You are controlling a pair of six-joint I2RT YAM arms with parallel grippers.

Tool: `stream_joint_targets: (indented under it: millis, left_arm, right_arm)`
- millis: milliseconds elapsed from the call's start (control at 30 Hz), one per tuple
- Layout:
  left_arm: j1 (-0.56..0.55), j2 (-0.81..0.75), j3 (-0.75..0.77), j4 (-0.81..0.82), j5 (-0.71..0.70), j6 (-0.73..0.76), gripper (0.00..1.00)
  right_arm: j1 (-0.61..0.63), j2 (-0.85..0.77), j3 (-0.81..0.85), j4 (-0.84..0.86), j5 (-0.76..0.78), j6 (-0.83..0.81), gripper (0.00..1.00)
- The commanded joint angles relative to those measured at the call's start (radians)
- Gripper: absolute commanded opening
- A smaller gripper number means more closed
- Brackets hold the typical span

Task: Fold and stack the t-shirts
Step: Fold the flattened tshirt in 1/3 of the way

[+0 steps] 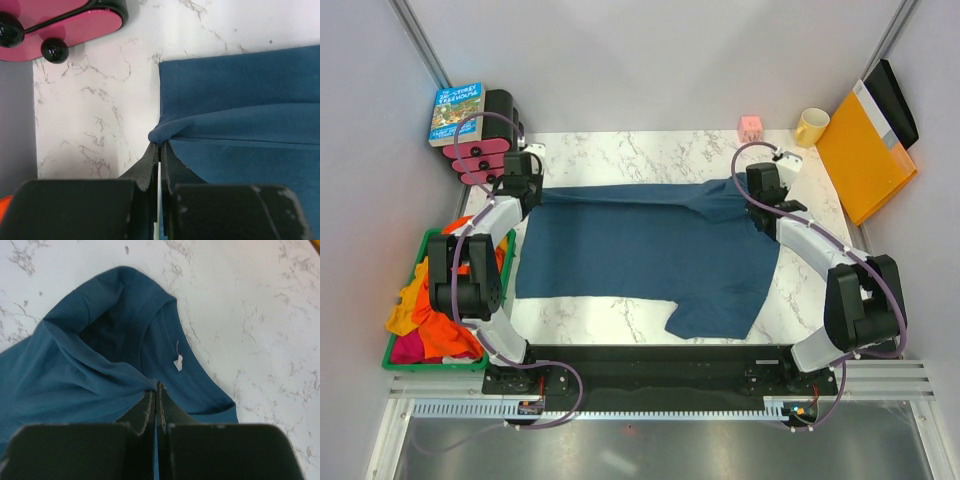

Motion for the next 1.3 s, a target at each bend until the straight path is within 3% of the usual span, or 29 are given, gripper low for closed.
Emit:
stream_joint_targets:
  millis: [0,767,833,867,967,1000,1067,1167,1233,1267]
  left_arm:
    - [0.006,-0.005,-0.020,0.054,-0.035,0.015,0.02]
    - [0.006,0.063,-0.093,0.060,-0.063,0.040,0.02]
    - [0.006,0.058,-0.093,0.062,-0.061,0.037,0.14]
    - [0.006,0.037,-0.093,0.059,-0.050,0.035,0.24]
    - [0.006,-0.020,-0.081,0.063,-0.014,0.021,0.53]
    - [0.006,-0.035,-0.063,0.062,-0.004,0.017,0.67]
    - [0.006,-0.057,-0.014,0.039,0.025,-0.005,0.75]
    - [0.004,-0.046,0.055,0.008,0.060,-0.035,0.77]
    - [0.006,-0.019,0.091,-0.012,0.100,-0.054,0.73]
    - [0.006,0.000,0.126,-0.032,0.109,-0.058,0.65]
  right_arm:
    - [0.003,-0.024,-0.060,0.011,-0.022,0.074,0.00]
    - [0.036,0.003,-0.231,-0.018,-0.045,0.164,0.00]
    - [0.034,-0.010,-0.225,-0.017,-0.052,0.159,0.06]
    - [0.037,-0.020,-0.220,0.002,-0.051,0.138,0.26]
    - [0.039,-0.049,-0.150,0.014,-0.048,0.081,0.48]
    - [0.039,-0.050,-0.096,0.014,-0.052,0.067,0.62]
    - [0.039,-0.037,0.000,-0.007,-0.062,0.033,0.76]
    - [0.040,0.014,0.094,-0.021,-0.094,-0.002,0.80]
    - [0.040,0.071,0.133,-0.020,-0.115,-0.020,0.77]
    - [0.040,0.097,0.172,-0.018,-0.129,-0.025,0.57]
